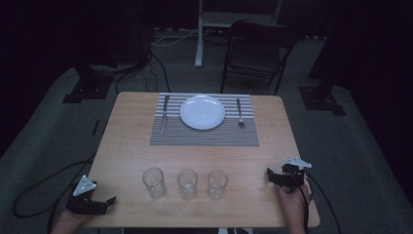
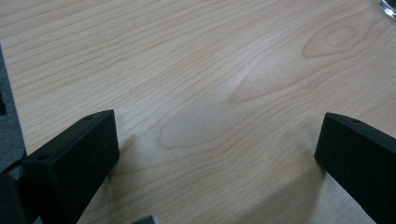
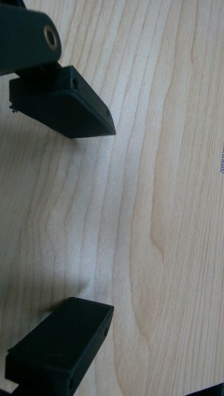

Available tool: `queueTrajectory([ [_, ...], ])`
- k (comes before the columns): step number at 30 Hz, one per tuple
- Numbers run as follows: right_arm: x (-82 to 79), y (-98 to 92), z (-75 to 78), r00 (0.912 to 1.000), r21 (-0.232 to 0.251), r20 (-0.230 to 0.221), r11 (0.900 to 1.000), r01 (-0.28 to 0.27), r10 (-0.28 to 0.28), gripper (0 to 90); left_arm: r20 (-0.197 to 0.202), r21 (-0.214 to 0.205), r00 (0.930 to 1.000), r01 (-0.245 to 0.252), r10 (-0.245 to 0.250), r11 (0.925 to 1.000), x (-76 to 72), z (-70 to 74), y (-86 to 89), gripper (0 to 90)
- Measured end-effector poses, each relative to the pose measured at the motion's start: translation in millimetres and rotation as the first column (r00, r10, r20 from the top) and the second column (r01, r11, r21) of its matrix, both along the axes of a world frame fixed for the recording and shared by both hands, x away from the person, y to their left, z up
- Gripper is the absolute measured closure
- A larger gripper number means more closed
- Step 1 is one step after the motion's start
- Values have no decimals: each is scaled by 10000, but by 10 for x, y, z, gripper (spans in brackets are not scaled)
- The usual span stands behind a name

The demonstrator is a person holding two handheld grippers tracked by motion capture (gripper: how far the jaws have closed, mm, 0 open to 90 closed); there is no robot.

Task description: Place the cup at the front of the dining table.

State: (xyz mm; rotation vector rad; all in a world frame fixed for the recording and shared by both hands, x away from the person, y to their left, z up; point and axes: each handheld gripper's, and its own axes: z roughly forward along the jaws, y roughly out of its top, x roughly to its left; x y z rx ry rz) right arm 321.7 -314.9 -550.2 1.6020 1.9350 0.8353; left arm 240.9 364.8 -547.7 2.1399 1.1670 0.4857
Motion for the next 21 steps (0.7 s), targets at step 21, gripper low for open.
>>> queueTrajectory([
  [21, 0, 1, 0, 10000, 1, 1, 10000, 2, -2, 122, -381, 223, 9985, 392, -384, 9990, 11, 36, 8, 2],
])
